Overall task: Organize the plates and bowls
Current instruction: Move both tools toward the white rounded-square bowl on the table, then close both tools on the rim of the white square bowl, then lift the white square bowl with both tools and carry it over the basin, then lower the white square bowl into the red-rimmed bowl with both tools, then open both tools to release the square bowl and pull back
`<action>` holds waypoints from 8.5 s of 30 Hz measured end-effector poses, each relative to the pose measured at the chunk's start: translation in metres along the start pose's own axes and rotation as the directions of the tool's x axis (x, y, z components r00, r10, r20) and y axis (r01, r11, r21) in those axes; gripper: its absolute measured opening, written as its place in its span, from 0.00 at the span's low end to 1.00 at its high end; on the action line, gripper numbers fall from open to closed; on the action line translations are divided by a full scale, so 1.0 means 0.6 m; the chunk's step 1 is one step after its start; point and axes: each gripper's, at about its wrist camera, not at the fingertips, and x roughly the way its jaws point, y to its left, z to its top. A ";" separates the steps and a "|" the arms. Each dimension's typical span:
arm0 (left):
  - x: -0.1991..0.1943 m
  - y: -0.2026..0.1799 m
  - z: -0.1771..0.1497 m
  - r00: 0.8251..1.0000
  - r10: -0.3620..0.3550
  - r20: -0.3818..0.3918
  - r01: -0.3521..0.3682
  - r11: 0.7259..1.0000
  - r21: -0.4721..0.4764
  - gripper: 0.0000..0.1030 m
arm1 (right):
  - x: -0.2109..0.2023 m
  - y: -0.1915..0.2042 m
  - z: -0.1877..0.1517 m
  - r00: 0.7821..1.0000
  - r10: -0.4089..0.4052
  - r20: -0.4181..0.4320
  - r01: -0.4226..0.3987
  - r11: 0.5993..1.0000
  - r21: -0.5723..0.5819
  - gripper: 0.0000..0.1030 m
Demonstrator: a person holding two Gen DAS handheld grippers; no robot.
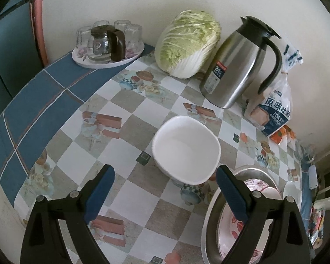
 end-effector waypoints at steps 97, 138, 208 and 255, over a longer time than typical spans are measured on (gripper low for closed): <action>0.137 0.071 0.048 0.975 -0.169 -0.141 0.163 0.985 -0.057 0.12 | 0.162 0.256 0.075 0.970 0.031 -0.242 -0.064 0.990 -0.130 0.13; -0.074 -0.129 -0.029 0.980 -0.200 -0.001 0.190 0.924 0.331 0.12 | -0.090 0.072 0.047 0.986 0.131 0.099 -0.139 0.987 0.083 0.13; -0.001 -0.230 -0.112 0.979 -0.100 -0.177 0.167 0.893 0.419 0.13 | -0.043 -0.066 0.010 0.988 0.153 -0.022 -0.145 0.964 0.224 0.15; -0.042 -0.203 -0.077 0.994 -0.101 -0.034 0.107 0.929 0.354 0.84 | -0.071 -0.157 0.024 0.995 0.083 0.057 -0.097 0.933 0.347 0.66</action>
